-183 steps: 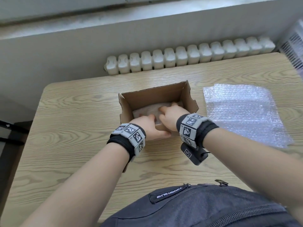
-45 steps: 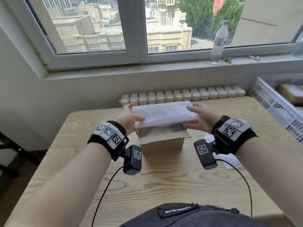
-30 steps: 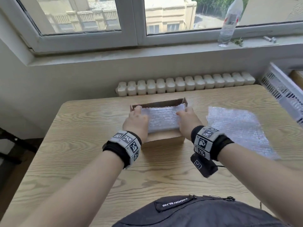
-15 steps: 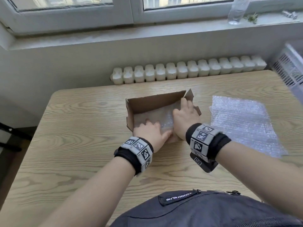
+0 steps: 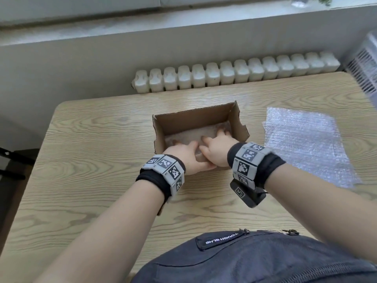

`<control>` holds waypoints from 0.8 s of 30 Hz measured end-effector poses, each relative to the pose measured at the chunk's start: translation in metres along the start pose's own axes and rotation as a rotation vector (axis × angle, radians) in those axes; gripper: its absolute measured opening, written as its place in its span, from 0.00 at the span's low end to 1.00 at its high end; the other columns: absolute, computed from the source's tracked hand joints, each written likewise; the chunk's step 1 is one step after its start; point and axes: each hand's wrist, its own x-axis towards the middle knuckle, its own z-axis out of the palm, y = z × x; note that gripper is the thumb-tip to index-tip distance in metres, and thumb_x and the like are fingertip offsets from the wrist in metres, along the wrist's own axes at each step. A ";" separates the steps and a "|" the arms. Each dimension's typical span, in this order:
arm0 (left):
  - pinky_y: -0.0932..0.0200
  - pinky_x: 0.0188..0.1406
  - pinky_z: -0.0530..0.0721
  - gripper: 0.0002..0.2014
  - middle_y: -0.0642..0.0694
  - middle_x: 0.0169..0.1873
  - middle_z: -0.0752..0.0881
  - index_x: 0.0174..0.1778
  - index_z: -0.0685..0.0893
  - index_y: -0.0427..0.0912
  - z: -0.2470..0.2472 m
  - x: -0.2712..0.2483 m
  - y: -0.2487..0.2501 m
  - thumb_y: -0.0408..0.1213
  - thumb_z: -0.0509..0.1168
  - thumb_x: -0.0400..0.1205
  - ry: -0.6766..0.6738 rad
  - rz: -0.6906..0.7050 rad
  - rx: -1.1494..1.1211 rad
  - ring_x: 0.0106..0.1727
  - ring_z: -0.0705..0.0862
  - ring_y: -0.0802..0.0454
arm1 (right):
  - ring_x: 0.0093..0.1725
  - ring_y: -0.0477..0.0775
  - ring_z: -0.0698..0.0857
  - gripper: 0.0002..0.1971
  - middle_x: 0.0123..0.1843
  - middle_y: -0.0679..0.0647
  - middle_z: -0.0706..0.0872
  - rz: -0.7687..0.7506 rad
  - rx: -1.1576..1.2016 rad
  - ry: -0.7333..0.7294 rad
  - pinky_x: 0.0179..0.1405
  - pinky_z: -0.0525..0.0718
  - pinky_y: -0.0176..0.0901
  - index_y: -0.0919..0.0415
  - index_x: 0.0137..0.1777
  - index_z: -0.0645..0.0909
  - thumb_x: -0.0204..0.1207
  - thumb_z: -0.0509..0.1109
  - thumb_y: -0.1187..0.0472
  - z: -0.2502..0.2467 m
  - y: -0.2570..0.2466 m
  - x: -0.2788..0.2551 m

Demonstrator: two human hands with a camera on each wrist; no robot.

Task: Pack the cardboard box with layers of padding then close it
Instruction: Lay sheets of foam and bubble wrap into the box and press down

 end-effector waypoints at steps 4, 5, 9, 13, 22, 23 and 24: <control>0.54 0.47 0.82 0.44 0.42 0.57 0.84 0.68 0.68 0.49 -0.004 0.007 -0.003 0.77 0.60 0.64 -0.051 0.000 -0.066 0.50 0.82 0.45 | 0.74 0.71 0.69 0.28 0.78 0.72 0.60 0.017 0.036 -0.127 0.73 0.70 0.62 0.50 0.82 0.56 0.82 0.51 0.49 -0.014 -0.002 0.013; 0.54 0.46 0.82 0.44 0.43 0.57 0.83 0.69 0.67 0.48 -0.006 0.009 -0.004 0.76 0.61 0.65 -0.065 0.003 -0.076 0.48 0.81 0.46 | 0.73 0.70 0.72 0.28 0.78 0.71 0.62 0.012 0.056 -0.141 0.72 0.72 0.59 0.50 0.82 0.55 0.82 0.53 0.49 -0.016 -0.001 0.016; 0.54 0.45 0.80 0.45 0.42 0.58 0.83 0.71 0.65 0.46 -0.008 0.014 -0.006 0.74 0.64 0.66 -0.095 0.010 -0.120 0.48 0.80 0.46 | 0.67 0.70 0.77 0.29 0.73 0.71 0.69 0.045 0.104 -0.177 0.68 0.77 0.57 0.51 0.78 0.57 0.78 0.59 0.53 -0.016 -0.003 0.028; 0.54 0.52 0.81 0.47 0.41 0.63 0.82 0.75 0.63 0.46 -0.008 0.019 -0.005 0.71 0.67 0.66 -0.098 0.017 -0.156 0.58 0.82 0.44 | 0.66 0.72 0.76 0.28 0.68 0.69 0.72 0.080 0.102 -0.173 0.67 0.76 0.62 0.49 0.72 0.60 0.71 0.60 0.49 -0.016 -0.009 0.037; 0.52 0.53 0.84 0.50 0.41 0.60 0.82 0.73 0.63 0.45 -0.006 0.019 -0.007 0.73 0.68 0.62 -0.104 -0.016 -0.193 0.54 0.83 0.46 | 0.58 0.67 0.80 0.21 0.64 0.66 0.74 0.053 0.204 -0.066 0.62 0.81 0.58 0.52 0.67 0.65 0.74 0.61 0.54 -0.008 -0.004 0.037; 0.51 0.55 0.84 0.51 0.40 0.60 0.82 0.73 0.63 0.45 -0.005 0.018 -0.006 0.73 0.68 0.61 -0.098 -0.026 -0.188 0.54 0.83 0.45 | 0.56 0.66 0.81 0.20 0.64 0.65 0.75 0.033 0.219 -0.035 0.61 0.82 0.56 0.52 0.67 0.66 0.75 0.61 0.55 -0.007 -0.004 0.033; 0.50 0.56 0.84 0.52 0.40 0.60 0.81 0.74 0.62 0.46 -0.005 0.016 -0.005 0.74 0.67 0.61 -0.088 -0.037 -0.176 0.55 0.83 0.45 | 0.55 0.65 0.82 0.20 0.64 0.65 0.76 0.014 0.225 0.004 0.59 0.83 0.55 0.52 0.67 0.67 0.75 0.60 0.56 -0.006 -0.002 0.029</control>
